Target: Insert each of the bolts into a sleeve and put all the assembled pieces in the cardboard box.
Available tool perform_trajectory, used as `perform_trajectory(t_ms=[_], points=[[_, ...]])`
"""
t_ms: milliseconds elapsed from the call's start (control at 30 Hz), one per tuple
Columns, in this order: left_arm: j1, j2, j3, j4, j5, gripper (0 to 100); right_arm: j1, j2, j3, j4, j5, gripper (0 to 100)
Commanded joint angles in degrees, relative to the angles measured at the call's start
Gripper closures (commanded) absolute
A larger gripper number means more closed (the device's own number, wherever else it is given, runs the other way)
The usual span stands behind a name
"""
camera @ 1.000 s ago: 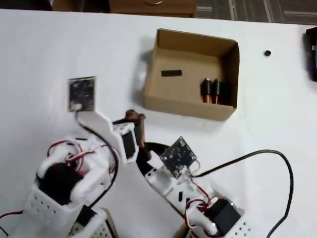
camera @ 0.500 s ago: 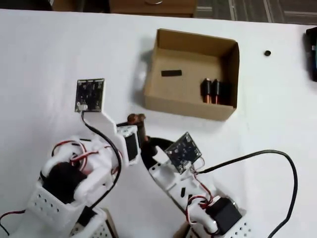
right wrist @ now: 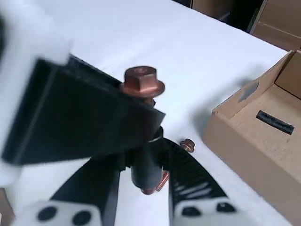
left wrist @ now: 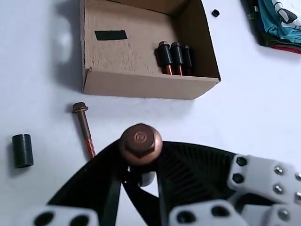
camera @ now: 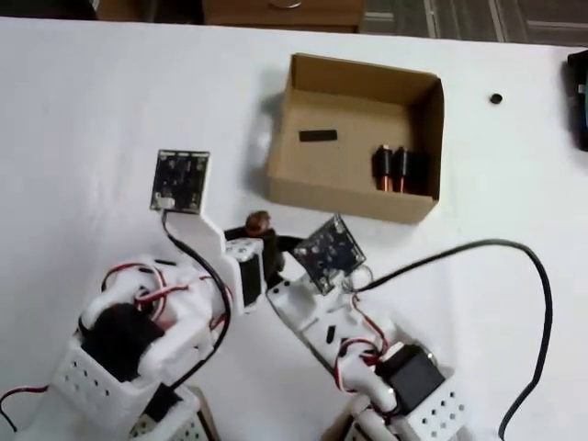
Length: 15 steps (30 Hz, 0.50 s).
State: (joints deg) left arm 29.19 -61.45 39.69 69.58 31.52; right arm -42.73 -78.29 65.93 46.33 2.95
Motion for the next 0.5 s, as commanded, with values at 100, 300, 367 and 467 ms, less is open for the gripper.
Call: perform_trajectory(t_ms=[100,300,367,467], points=[[1.2,-0.4,0.0,0.0,-0.5,97,1.2,3.9,-10.5,-2.2,-0.2,97.8],[1.3,-0.4,0.0,0.3,-1.0,97,1.2,4.3,-10.7,-2.0,-0.2,97.8],[1.3,-0.4,0.0,0.3,-3.0,97,1.2,4.3,-10.7,-1.9,-0.1,97.8],[1.3,-0.4,0.0,1.1,-3.5,92,1.2,4.3,-10.7,-1.9,0.0,97.8]])
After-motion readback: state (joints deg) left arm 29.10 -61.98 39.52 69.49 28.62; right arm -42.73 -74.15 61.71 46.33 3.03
